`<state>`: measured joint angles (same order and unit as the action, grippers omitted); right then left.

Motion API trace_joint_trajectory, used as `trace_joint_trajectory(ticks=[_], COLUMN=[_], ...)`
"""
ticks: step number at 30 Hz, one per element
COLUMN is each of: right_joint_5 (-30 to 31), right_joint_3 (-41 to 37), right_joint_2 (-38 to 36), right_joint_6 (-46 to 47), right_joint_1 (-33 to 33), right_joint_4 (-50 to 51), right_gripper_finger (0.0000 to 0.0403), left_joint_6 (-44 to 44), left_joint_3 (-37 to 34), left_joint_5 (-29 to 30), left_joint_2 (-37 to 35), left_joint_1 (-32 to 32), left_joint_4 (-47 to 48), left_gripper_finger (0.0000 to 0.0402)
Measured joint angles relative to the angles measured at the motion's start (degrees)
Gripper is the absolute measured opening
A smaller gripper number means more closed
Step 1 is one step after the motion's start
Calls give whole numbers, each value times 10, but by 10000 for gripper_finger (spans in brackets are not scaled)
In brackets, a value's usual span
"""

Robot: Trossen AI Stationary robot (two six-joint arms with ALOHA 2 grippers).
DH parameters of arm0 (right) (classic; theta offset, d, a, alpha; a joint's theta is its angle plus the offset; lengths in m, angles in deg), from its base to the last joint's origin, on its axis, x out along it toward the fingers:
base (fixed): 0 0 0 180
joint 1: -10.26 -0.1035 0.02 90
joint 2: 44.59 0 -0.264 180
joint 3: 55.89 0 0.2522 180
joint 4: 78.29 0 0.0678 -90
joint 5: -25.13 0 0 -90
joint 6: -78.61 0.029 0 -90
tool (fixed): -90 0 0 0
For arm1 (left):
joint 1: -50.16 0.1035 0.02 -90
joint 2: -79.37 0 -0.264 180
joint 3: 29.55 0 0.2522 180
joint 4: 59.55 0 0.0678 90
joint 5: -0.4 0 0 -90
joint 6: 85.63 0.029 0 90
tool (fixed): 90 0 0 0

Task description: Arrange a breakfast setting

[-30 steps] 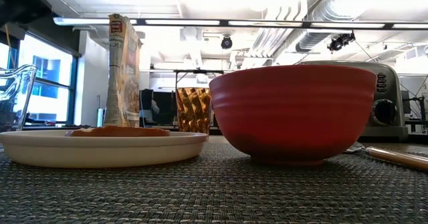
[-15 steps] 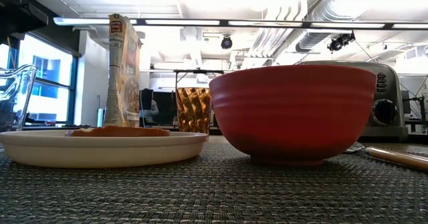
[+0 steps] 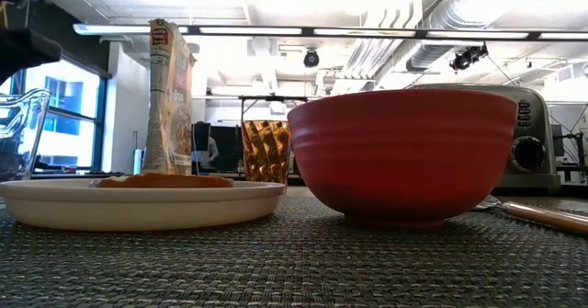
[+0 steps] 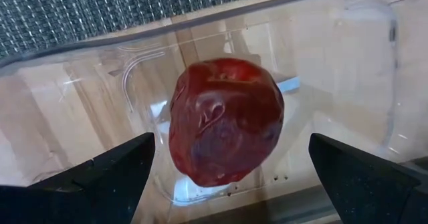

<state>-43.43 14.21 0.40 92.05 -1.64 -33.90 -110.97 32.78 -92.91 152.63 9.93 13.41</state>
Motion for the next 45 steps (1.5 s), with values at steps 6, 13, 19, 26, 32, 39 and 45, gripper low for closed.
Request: trace_joint_trajectory(ticks=[6,13,19,26,32,39,45], right_joint_5=[0,0,0,0,0,0,0], right_joint_3=[0,0,0,0,0,0,0], right_joint_2=[0,0,0,0,0,0,0], right_joint_6=[0,0,0,0,0,0,0], right_joint_1=[0,0,0,0,0,0,0], right_joint_4=[0,0,0,0,0,0,0], right_gripper_finger=[154,154,154,154,154,154,154], left_joint_6=[0,6,22,25,31,46,61], left_joint_3=[0,0,0,0,0,0,0], left_joint_5=[0,-12,-12,-11,-4,-2,-5], left_joint_2=[26,55,82,103,114,116,116], left_joint_1=[0,0,-8,-8,-8,-8,-8], left_joint_4=[-11,-13,-26,-32,-35,-36,-33], left_gripper_finger=[385,385,385,385,369,320,294])
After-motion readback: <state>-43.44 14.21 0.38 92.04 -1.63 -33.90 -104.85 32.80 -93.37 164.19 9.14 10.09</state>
